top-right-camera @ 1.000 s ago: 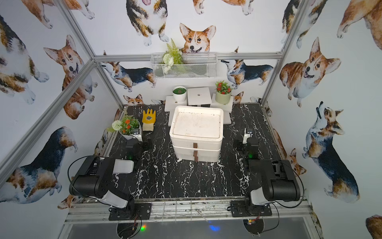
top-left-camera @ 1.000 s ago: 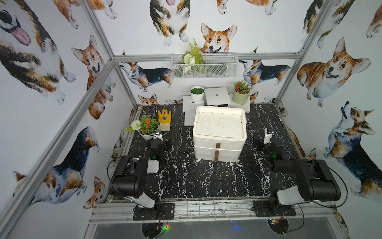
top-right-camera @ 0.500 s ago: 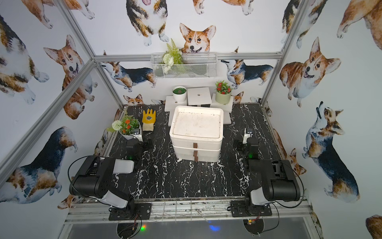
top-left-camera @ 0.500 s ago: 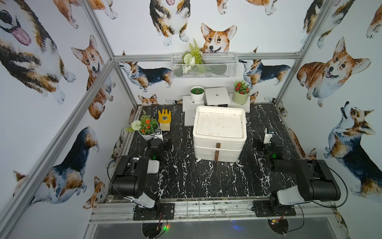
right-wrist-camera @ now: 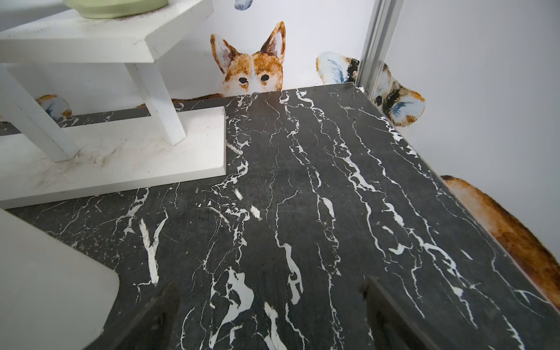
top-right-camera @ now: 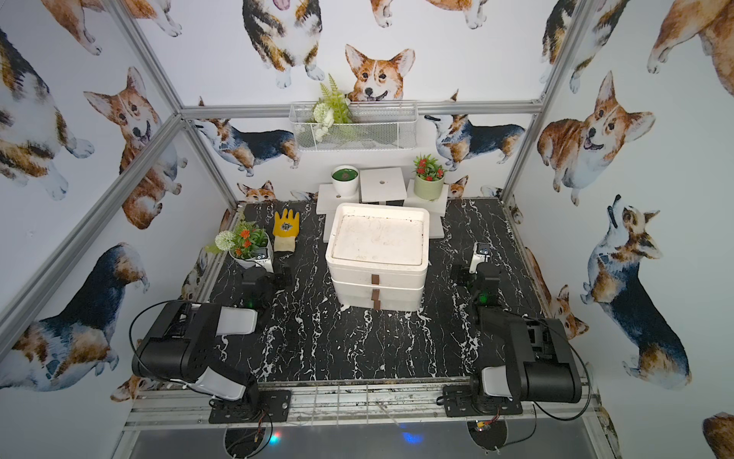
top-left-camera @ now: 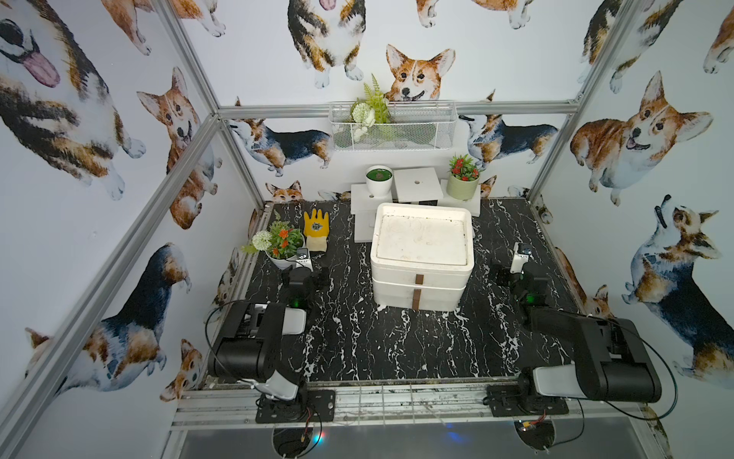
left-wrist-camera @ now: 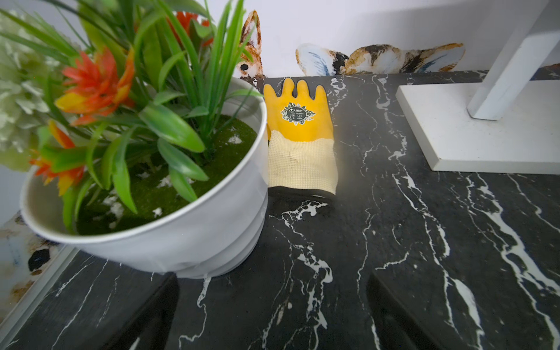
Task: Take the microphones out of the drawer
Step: Adjust the storage box at the center of the board.
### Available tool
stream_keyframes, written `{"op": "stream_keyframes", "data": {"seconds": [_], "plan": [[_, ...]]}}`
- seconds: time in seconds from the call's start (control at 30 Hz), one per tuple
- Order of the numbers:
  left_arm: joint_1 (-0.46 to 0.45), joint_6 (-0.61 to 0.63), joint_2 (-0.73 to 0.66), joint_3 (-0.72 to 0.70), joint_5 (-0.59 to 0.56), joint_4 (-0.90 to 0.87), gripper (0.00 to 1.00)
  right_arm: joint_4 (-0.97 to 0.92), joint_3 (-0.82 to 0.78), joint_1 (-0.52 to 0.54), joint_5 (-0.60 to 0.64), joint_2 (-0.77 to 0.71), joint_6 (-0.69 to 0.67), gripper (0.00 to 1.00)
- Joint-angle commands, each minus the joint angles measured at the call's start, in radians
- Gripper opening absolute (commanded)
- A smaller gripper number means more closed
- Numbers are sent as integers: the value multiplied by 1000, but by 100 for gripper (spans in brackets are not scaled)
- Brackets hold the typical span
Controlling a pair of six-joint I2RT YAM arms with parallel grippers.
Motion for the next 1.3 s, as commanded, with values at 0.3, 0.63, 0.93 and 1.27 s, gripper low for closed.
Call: {"op": "stream_keyframes", "data": {"seconds": [0.3, 0.63, 0.93, 1.27], "plan": [[-2, -6, 2, 3, -15, 31, 100, 60, -14, 0, -10, 65, -4, 100], [-5, -6, 6, -2, -31, 44, 100, 65, -14, 1, -9, 68, -5, 100], [-5, -6, 8, 0, -31, 44, 30, 65, -14, 1, -9, 68, -5, 100], [-6, -6, 7, 0, -32, 43, 85, 66, -14, 1, -9, 68, -5, 100]]}}
